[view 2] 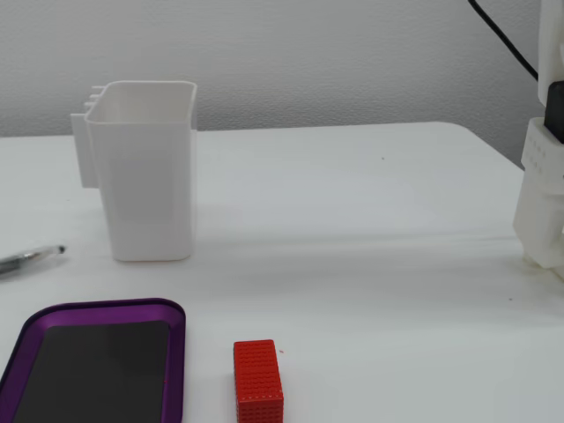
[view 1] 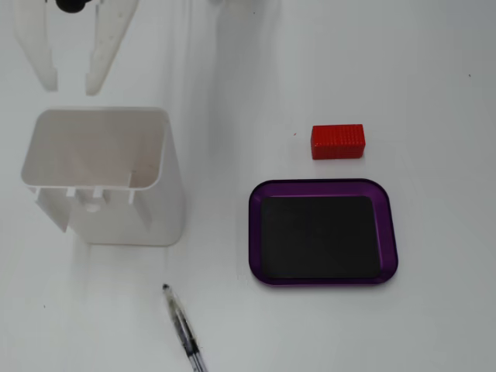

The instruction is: Pick up the pen and put it in the pen holder.

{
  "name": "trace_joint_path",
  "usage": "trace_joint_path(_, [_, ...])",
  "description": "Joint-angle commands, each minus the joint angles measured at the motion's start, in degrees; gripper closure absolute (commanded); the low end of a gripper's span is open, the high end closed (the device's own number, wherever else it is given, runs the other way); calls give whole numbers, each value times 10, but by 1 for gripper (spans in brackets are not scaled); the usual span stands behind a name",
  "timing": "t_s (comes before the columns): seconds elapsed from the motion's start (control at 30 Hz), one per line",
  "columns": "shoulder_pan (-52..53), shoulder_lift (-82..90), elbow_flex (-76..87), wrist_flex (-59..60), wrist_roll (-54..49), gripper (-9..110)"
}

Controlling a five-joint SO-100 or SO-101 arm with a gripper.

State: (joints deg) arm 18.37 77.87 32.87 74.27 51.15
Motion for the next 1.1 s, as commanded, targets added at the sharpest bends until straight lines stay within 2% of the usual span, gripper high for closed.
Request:
trace_joint_path(0.0, [-4, 15, -23, 16, -4, 98])
trace_joint_path(0.1, [-4, 25, -37, 51, -22, 98])
trace_joint_path(0.23, [-19, 85, -99, 151, -112, 98])
trace_joint_path(0.37, [-82, 167, -133, 226, -246, 98])
trace_joint_path(0.5, [-105, 278, -56, 229, -381, 98])
trace_joint_path(0.67, [-105, 435, 127, 228, -463, 98])
trace_joint_path(0.83, [-105, 573, 407, 213, -472, 98])
trace_joint_path(1.07, [-105, 730, 831, 23, -466, 98])
